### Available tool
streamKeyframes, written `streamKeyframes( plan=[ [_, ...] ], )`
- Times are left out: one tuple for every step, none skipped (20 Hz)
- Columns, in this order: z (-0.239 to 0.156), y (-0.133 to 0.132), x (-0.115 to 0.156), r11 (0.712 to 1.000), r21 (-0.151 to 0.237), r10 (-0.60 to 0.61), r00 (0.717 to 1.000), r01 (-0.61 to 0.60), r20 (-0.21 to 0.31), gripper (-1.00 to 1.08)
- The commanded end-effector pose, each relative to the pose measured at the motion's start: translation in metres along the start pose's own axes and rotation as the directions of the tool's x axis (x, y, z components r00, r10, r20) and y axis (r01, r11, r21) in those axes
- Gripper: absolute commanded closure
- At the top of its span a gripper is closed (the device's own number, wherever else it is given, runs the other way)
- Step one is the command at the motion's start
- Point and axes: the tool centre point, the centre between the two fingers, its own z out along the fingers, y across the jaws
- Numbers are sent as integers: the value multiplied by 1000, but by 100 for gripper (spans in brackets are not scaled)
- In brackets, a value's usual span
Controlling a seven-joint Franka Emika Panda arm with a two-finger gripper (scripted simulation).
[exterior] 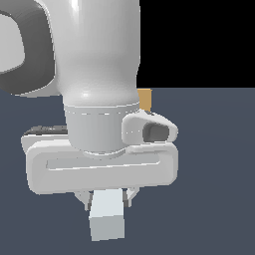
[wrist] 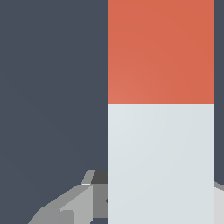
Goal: Insert the peg into the horizontal hole in a box.
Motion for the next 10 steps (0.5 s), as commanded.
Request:
streamKeyframes(
  plan=[
    [-3, 2, 7, 1000, -3, 2, 1000, -2, 0, 108],
    [-4, 2, 11, 1000, -3, 5, 1000, -5, 0, 108],
    [-6, 3, 16, 1000, -3, 8, 1000, -8, 0, 108],
    [-8, 3, 20, 1000, -3, 11, 1000, -11, 0, 108],
    [-9, 4, 26, 1000, -3, 14, 1000, -14, 0, 108],
    [-11, 5, 32, 1000, -3, 18, 1000, -18, 0, 108],
    [-14, 5, 39, 1000, -3, 23, 1000, -23, 0, 108],
    [-16, 6, 46, 1000, -3, 27, 1000, -27, 0, 108],
    [-18, 7, 54, 999, -3, 32, 999, -32, 0, 108],
    [-21, 9, 62, 999, -3, 38, 999, -38, 0, 108]
  ],
)
